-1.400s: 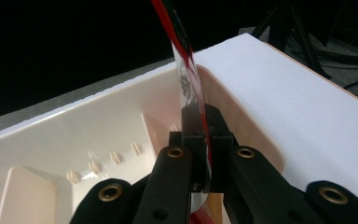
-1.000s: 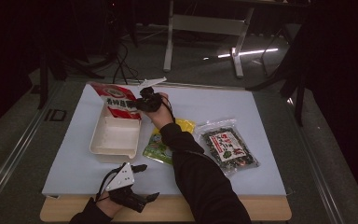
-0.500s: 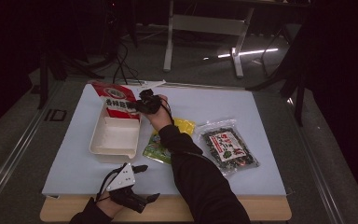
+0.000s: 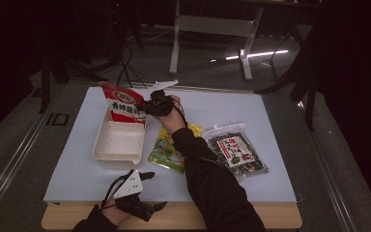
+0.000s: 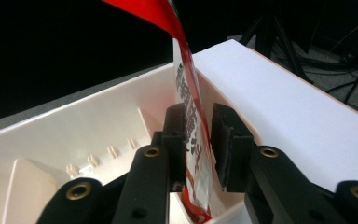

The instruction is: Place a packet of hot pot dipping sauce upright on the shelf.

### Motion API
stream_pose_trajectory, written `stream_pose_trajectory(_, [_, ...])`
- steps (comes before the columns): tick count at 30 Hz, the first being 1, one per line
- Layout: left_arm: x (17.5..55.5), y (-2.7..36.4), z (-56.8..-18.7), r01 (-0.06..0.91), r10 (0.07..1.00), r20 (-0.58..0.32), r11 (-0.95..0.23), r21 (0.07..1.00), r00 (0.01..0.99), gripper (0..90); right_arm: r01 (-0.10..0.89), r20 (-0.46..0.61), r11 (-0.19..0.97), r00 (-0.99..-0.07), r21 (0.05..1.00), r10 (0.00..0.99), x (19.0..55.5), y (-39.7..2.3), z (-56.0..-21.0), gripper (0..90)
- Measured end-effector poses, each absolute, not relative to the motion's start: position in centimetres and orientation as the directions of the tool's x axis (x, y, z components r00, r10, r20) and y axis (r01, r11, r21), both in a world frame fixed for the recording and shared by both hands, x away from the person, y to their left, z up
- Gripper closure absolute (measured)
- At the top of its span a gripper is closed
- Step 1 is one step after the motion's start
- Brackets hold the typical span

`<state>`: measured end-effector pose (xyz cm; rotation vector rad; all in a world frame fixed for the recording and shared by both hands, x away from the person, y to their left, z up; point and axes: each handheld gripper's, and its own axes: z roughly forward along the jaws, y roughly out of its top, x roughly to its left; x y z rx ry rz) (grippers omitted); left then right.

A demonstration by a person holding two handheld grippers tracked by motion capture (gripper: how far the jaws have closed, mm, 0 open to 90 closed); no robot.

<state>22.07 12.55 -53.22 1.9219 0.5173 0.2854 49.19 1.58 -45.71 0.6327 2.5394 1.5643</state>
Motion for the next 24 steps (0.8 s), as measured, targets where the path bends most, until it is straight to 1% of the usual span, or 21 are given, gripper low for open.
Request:
stream_pose_trajectory(13, [22.1, 12.4, -53.4, 0.221, 0.478, -0.035, -0.339, 0.915, 0.878, 1.7, 0.287, 0.118, 0.389, -0.908, 0.875, 0.403, 48.1, -0.8, -44.6, 73.5])
stream_pose_trajectory(18, [22.1, 12.4, -53.3, 0.214, 0.479, -0.029, -0.336, 0.917, 0.878, 1.7, 0.276, 0.088, 0.426, -0.908, 0.861, 0.41, 47.4, -2.1, -43.9, 70.7])
stream_pose_trajectory(24, [22.2, 12.5, -53.2, 0.214, 0.49, -0.028, -0.328, 0.92, 0.871, 1.7, 0.285, 0.084, 0.426, -0.898, 0.859, 0.431, 47.2, -4.7, -42.7, 67.3])
